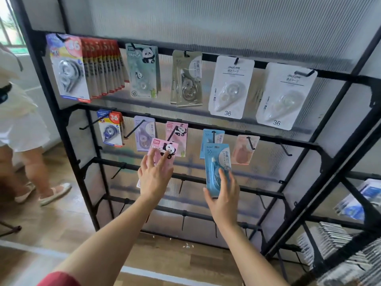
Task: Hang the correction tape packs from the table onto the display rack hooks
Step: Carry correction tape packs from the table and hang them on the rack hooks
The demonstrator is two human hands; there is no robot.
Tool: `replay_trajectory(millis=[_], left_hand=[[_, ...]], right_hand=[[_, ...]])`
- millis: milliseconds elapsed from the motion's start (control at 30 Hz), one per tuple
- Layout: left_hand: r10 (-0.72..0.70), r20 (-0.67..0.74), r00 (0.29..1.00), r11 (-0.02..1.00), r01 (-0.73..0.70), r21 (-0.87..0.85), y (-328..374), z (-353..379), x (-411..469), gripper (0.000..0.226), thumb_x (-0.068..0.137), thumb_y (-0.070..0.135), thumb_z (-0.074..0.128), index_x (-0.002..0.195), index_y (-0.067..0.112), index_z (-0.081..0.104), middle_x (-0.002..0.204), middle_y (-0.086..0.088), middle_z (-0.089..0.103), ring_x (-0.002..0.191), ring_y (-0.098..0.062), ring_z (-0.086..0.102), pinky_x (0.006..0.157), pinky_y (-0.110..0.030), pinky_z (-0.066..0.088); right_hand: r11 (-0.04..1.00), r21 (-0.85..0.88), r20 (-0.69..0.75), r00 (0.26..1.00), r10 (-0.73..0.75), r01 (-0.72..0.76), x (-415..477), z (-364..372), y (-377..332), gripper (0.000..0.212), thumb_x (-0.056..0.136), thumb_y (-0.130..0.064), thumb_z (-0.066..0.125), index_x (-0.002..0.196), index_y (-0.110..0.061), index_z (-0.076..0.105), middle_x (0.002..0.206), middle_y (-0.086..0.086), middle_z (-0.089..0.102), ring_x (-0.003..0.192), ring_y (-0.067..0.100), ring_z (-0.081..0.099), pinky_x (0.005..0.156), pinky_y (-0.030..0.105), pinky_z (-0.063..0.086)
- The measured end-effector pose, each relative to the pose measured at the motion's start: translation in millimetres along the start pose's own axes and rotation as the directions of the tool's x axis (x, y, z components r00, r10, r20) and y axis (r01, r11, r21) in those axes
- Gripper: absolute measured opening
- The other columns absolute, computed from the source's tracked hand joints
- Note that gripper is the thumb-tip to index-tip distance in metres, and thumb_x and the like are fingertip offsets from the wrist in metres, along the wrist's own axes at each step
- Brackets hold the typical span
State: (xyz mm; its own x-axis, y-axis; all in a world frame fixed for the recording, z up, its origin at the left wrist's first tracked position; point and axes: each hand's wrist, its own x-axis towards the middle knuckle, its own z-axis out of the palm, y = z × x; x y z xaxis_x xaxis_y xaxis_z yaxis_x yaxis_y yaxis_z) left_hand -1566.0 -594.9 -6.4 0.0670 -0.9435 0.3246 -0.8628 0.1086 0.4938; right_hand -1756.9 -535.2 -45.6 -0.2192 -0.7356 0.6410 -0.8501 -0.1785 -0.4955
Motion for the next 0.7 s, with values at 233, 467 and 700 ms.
replay_trajectory(millis=[233,467,700], left_hand=[[0.024,0.090,0.996,1.000,-0.024,0.002,1,6,27,0.057,0.097,0.041,0.048,0.149,0.040,0.024,0.158,-0.003,0.008,0.142,-0.030,0.012,0.113,-0.049,0.024],[0.063,0.172,0.983,0.998,-0.065,0.007,-2,19,71,0.061,0.095,0.039,0.050,0.149,0.039,0.021,0.158,0.000,0.007,0.139,-0.034,0.018,0.108,-0.053,0.033],[0.142,0.248,0.958,0.980,-0.171,0.100,-3,30,119,0.061,0.098,0.039,0.041,0.151,0.036,0.010,0.158,-0.002,0.002,0.135,-0.033,0.018,0.108,-0.048,0.029]], right_hand=[[0.997,-0.067,-0.052,0.998,-0.040,0.036,8,2,0,0.065,0.081,-0.048,0.052,0.136,-0.017,0.040,0.133,0.022,0.048,0.114,0.040,0.052,0.083,0.052,0.050],[0.987,-0.161,-0.069,0.997,-0.021,0.010,22,12,-9,0.070,0.081,-0.052,0.053,0.140,-0.020,0.037,0.143,0.014,0.038,0.117,0.040,0.052,0.082,0.051,0.052],[0.980,-0.198,-0.124,0.992,0.008,-0.032,25,23,-10,0.069,0.083,-0.053,0.053,0.142,-0.021,0.037,0.147,0.010,0.035,0.123,0.037,0.046,0.091,0.051,0.049]])
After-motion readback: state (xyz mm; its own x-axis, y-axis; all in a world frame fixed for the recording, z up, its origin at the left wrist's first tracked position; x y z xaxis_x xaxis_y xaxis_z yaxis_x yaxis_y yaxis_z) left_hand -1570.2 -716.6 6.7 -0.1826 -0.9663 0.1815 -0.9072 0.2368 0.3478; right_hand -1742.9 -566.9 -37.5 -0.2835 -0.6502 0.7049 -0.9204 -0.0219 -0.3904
